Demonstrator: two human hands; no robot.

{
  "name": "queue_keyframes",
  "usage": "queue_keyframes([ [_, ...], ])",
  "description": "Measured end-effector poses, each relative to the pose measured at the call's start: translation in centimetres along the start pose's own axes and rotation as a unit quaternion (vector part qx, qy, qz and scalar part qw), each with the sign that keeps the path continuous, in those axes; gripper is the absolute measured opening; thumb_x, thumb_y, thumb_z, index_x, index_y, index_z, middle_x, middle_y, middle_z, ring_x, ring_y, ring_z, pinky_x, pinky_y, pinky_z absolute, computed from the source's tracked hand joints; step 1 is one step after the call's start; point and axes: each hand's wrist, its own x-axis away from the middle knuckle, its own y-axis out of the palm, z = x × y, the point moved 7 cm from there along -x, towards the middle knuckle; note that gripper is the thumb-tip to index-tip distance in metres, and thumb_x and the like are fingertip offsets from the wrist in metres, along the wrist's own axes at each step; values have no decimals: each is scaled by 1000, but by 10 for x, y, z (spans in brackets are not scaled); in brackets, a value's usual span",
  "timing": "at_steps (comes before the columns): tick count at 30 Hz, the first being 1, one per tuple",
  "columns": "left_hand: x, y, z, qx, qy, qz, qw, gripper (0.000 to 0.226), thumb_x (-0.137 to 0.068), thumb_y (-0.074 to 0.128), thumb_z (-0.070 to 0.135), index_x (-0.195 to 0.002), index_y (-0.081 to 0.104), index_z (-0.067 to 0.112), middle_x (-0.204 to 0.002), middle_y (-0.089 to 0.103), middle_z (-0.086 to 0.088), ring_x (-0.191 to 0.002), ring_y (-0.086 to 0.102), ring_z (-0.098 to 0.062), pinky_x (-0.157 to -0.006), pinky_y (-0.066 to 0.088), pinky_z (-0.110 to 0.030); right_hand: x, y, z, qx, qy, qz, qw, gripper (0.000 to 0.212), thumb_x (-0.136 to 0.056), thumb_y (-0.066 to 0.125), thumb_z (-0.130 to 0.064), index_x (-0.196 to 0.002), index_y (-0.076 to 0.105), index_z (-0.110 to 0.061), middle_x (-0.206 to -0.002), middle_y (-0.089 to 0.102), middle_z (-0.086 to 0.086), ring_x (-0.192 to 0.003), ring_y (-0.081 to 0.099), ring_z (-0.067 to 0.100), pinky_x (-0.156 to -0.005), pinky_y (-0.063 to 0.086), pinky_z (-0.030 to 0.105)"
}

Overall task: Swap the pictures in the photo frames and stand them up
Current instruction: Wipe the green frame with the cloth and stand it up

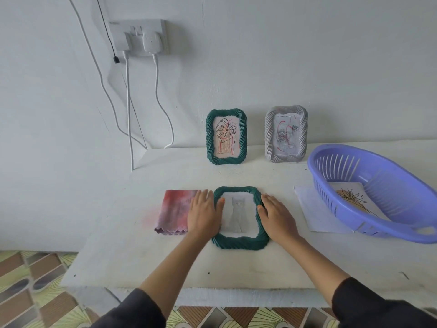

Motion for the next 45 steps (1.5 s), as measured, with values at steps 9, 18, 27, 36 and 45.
queue_keyframes([
  [9, 6, 11, 5, 67, -41, -40, 996, 46, -100, 30, 23, -143, 29, 7, -145, 36, -12, -135, 31, -29, -111, 25, -36, 4, -6, 5, 5, 31, 17, 999, 47, -98, 32, -36, -126, 48, -2, -142, 41, 13, -136, 33, 26, -110, 27, 33],
  [18, 4, -11, -7, 352, -135, 30, 926, 59, -88, 47, -2, -143, 35, 16, -140, 46, -7, -121, 50, -24, -95, 44, -30, 2, -6, -3, -235, 121, 12, 964, 15, -86, 56, -13, -73, 56, -6, -86, 58, 12, -82, 52, 25, -66, 36, 27],
  [27, -32, -78, -36, 558, -106, 73, 820, 44, -84, 51, -9, -121, 61, 12, -111, 63, -12, -95, 59, -27, -88, 55, -38, -51, -20, -74, -642, 104, -129, 748, 24, -86, 52, 4, -98, 50, -17, -74, 56, 6, -66, 53, 16, -53, 43, 26],
  [36, -122, -153, -107, 557, -15, 111, 823, 42, -82, 50, -9, -97, 63, 29, -106, 56, -1, -102, 54, -19, -85, 51, -31, -159, -21, -191, -569, 25, -153, 808, 30, -83, 50, 8, -66, 41, -15, -58, 44, 0, -56, 42, 12, -56, 33, 25],
  [45, -197, -148, -166, 571, -40, 104, 813, 42, -82, 49, -15, -82, 58, 26, -101, 52, -1, -85, 53, -16, -65, 50, -23, -234, 20, -228, -538, 40, -140, 830, 29, -81, 51, 9, -83, 54, -20, -70, 48, 2, -66, 48, 14, -60, 41, 27],
])
